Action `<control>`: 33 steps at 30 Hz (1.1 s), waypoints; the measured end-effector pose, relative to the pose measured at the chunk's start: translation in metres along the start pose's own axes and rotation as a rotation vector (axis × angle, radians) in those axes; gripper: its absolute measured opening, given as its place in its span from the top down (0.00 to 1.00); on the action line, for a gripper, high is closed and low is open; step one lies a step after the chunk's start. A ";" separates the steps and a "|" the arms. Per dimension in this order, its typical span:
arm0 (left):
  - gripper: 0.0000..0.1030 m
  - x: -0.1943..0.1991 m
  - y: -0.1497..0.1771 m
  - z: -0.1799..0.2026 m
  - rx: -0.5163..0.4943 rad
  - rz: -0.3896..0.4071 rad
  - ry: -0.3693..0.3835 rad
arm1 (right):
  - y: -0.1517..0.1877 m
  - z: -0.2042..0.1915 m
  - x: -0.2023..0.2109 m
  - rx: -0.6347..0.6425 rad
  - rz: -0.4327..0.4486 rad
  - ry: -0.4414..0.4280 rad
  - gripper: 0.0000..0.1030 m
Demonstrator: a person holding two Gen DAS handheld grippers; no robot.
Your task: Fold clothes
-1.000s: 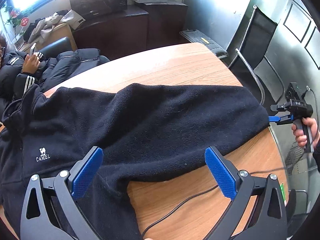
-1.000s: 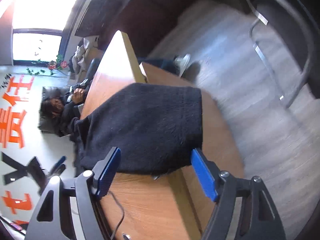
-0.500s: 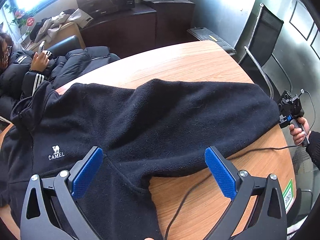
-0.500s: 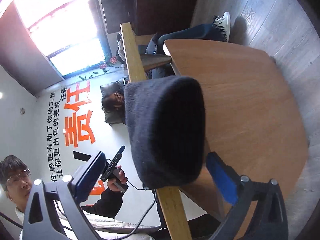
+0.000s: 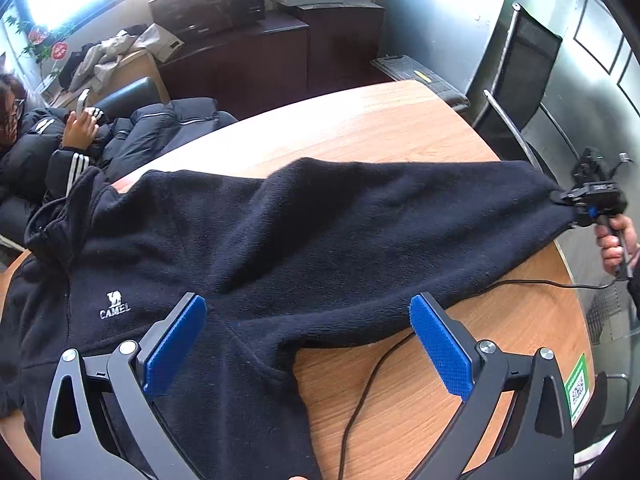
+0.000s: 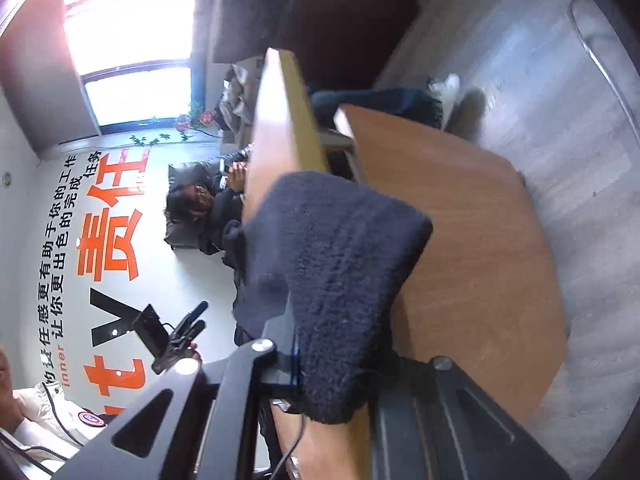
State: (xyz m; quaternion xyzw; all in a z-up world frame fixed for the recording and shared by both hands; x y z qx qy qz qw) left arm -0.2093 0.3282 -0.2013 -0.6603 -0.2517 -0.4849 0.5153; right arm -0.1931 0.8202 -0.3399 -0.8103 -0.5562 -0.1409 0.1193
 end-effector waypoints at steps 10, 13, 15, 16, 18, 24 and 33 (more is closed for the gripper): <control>0.00 0.011 0.014 -0.054 0.035 0.054 0.041 | 0.038 -0.219 -0.002 0.341 0.073 0.261 0.93; 0.00 0.014 0.024 -0.083 0.080 0.048 0.109 | 0.064 -0.301 -0.024 0.455 0.083 0.279 0.93; 0.00 0.014 0.028 -0.096 0.053 0.055 0.165 | 0.081 -0.345 -0.043 0.519 0.072 0.289 0.93; 0.00 0.015 0.028 -0.099 0.020 0.071 0.195 | 0.089 -0.367 -0.054 0.555 0.068 0.298 0.93; 0.01 0.015 0.021 -0.099 -0.073 0.133 0.262 | 0.104 -0.409 -0.072 0.619 0.072 0.321 0.93; 0.36 -0.022 0.010 -0.079 -0.329 0.185 0.338 | 0.135 -0.497 -0.106 0.737 0.110 0.390 0.93; 0.95 -0.090 0.017 -0.084 -0.288 0.096 0.318 | 0.148 -0.520 -0.139 0.748 0.072 0.457 0.94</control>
Point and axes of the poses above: each gripper's, at about its wrist camera, not at the fingertips, and x roughly against the way its jaws point, z to its right, y to its underside, the point moved 1 cm from there along -x, roughly the way its jaws point
